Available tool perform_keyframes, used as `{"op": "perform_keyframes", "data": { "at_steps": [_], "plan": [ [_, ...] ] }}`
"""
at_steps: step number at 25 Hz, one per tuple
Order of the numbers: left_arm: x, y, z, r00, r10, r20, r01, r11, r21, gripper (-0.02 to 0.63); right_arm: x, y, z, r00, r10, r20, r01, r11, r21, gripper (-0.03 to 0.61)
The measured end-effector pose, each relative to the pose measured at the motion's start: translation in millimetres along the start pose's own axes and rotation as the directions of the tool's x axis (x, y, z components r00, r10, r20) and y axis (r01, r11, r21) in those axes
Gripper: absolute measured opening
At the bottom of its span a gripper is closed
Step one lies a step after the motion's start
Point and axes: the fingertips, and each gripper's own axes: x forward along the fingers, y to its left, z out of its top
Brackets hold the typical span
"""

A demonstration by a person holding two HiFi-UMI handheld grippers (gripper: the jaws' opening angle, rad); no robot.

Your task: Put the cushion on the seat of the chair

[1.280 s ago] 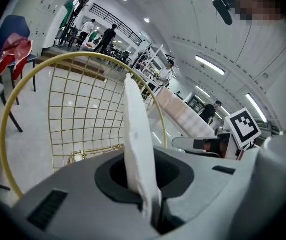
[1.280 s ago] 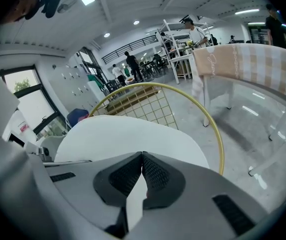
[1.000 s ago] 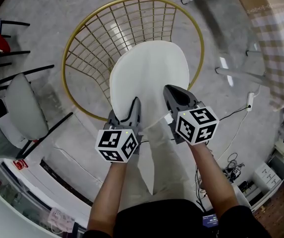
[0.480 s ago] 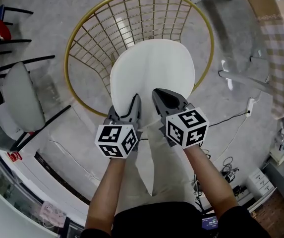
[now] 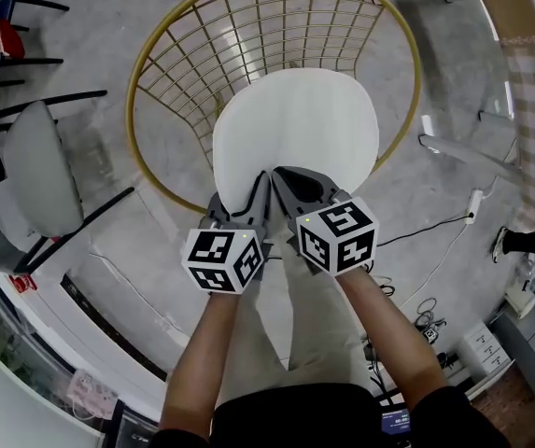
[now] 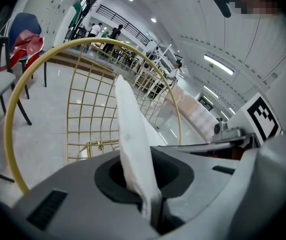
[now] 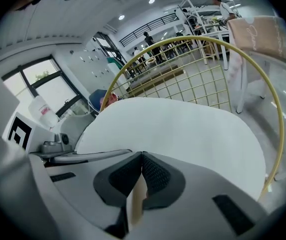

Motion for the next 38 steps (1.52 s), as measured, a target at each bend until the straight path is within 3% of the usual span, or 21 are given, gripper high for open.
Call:
{"op": "perform_keyframes", "data": {
  "at_steps": [19,38],
  "plan": [
    [11,22,-13,0.999,0.037,-0.029,-0.038,0.999,-0.021,0.054,32,-10,-19,0.999,0.006,-0.042,-0.005,0.999,0.036,0.020],
    [24,46,-21,0.989,0.092,-0.118,-0.088,0.995,0.043,0.103,56,-19,-26,0.997,0.023,-0.072,-0.017,0.997,0.081,0.020]
  ]
}}
